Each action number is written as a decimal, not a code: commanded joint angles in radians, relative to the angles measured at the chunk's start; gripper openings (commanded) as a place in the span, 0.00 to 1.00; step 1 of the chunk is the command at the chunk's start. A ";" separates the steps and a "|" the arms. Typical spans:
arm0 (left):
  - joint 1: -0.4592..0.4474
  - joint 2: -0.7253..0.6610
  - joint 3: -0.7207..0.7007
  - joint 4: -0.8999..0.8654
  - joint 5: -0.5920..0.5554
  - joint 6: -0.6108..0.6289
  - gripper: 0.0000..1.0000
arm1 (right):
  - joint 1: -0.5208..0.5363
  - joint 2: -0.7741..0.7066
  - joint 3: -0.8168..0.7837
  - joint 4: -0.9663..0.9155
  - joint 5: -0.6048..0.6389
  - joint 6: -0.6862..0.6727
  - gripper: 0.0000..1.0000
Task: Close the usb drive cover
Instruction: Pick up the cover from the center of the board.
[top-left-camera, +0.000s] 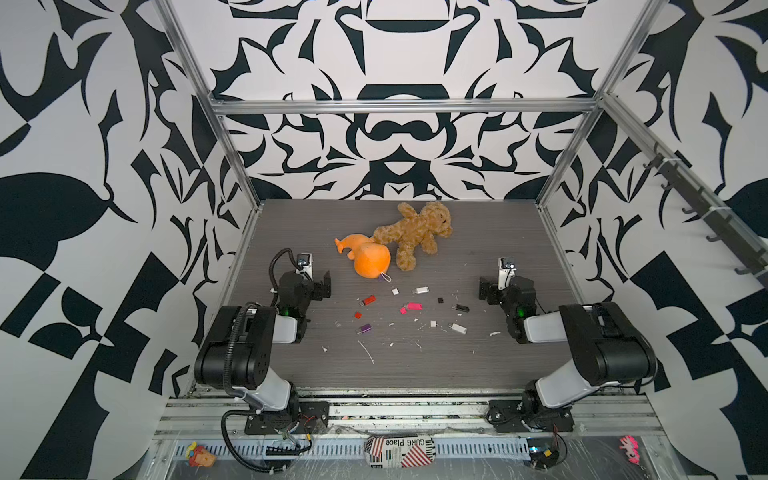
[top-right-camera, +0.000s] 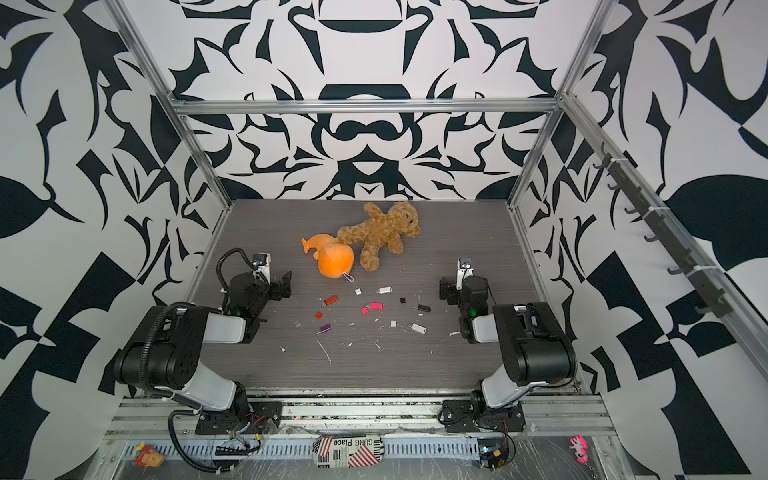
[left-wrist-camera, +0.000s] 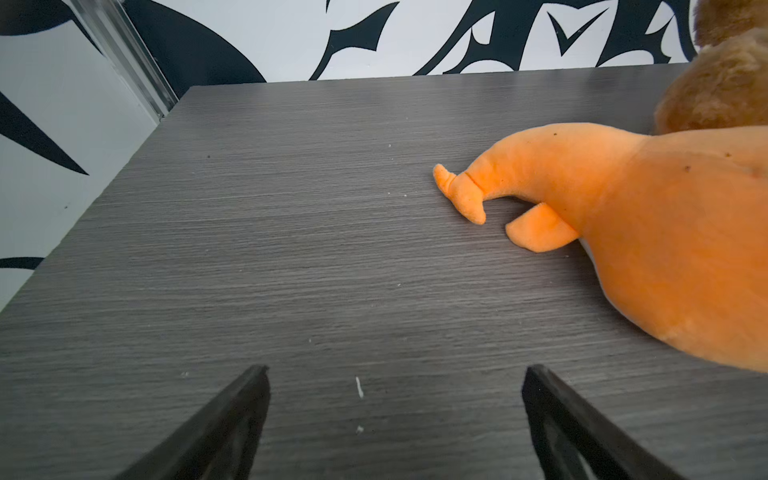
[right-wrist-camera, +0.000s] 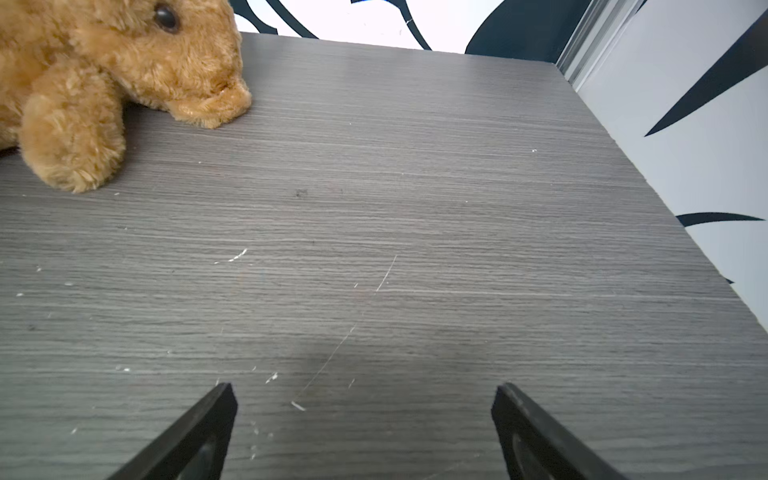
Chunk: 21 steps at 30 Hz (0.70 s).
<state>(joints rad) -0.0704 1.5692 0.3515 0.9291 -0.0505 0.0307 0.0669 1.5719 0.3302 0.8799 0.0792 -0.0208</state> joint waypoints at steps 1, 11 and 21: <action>0.001 -0.008 0.015 -0.001 0.008 0.005 0.99 | 0.001 -0.009 0.031 0.029 -0.002 0.015 1.00; 0.002 -0.008 0.016 -0.001 0.008 0.005 0.99 | 0.001 -0.018 0.022 0.034 0.001 0.013 1.00; 0.002 -0.006 0.018 -0.006 0.009 0.006 0.99 | 0.002 -0.018 0.024 0.033 -0.001 0.013 1.00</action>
<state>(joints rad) -0.0704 1.5692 0.3515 0.9291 -0.0505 0.0307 0.0669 1.5719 0.3328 0.8806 0.0792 -0.0204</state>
